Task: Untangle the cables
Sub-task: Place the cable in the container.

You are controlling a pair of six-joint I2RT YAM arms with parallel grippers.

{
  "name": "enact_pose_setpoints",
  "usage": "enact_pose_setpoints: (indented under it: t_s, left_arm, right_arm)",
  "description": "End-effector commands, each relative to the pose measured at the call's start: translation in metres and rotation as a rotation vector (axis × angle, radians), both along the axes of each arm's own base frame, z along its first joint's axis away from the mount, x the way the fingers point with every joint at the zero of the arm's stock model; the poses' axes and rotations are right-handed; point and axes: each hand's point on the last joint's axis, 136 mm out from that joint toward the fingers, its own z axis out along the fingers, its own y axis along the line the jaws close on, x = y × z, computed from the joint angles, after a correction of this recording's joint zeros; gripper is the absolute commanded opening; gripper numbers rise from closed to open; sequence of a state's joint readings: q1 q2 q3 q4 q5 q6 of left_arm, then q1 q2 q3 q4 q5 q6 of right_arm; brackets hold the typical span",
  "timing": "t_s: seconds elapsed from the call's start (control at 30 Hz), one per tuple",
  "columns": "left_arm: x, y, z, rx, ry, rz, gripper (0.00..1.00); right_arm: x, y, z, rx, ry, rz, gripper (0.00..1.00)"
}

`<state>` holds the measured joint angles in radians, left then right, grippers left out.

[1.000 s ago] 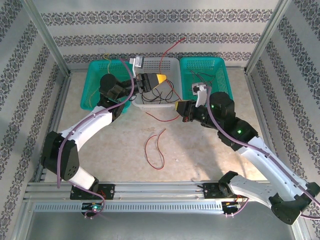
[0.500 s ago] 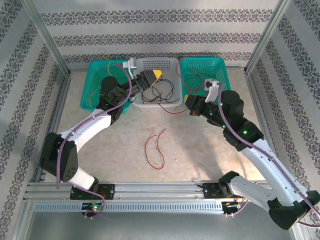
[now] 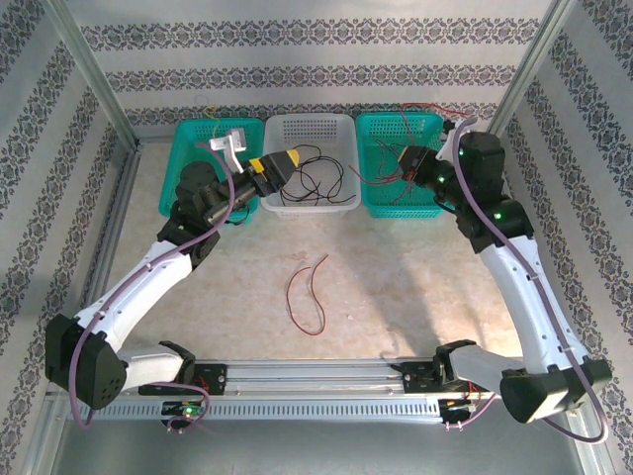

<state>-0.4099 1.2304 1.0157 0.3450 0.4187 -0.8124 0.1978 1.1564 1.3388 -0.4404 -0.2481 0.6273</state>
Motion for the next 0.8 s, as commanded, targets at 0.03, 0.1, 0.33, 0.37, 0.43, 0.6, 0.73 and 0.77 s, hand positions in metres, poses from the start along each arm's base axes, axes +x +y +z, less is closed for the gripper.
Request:
enact_pose_setpoints:
  t_s: [0.03, 0.1, 0.33, 0.37, 0.43, 0.6, 0.73, 0.77]
  left_arm:
    - [0.001, 0.014, -0.024, 0.088, 0.042, 0.059, 0.95]
    - [0.0, 0.016, -0.028, 0.106, 0.051, 0.066, 0.94]
    - [-0.006, 0.014, -0.035, 0.118, 0.075, 0.041, 0.91]
    - [-0.007, 0.013, -0.036, 0.118, 0.076, 0.031, 0.89]
    - [-0.01, 0.011, -0.038, 0.116, 0.081, 0.013, 0.87]
    - [-0.016, 0.011, -0.045, 0.107, 0.092, 0.001, 0.87]
    - [-0.019, 0.01, -0.047, 0.118, 0.099, -0.016, 0.85]
    - [-0.02, 0.009, -0.046, 0.119, 0.096, -0.025, 0.83]
  right_arm:
    - [0.006, -0.022, 0.0, -0.023, 0.029, -0.05, 0.0]
    - [0.012, -0.033, -0.006, -0.027, 0.047, -0.08, 0.0]
    - [0.032, -0.05, -0.034, -0.036, 0.131, -0.111, 0.0]
    - [0.034, -0.051, -0.037, -0.041, 0.137, -0.111, 0.0]
    - [0.038, -0.051, -0.042, -0.046, 0.151, -0.111, 0.0]
    - [0.052, -0.057, -0.053, -0.087, 0.181, -0.123, 0.0]
    - [0.066, -0.064, -0.062, -0.124, 0.208, -0.132, 0.0]
    - [0.07, -0.064, -0.066, -0.13, 0.224, -0.125, 0.0]
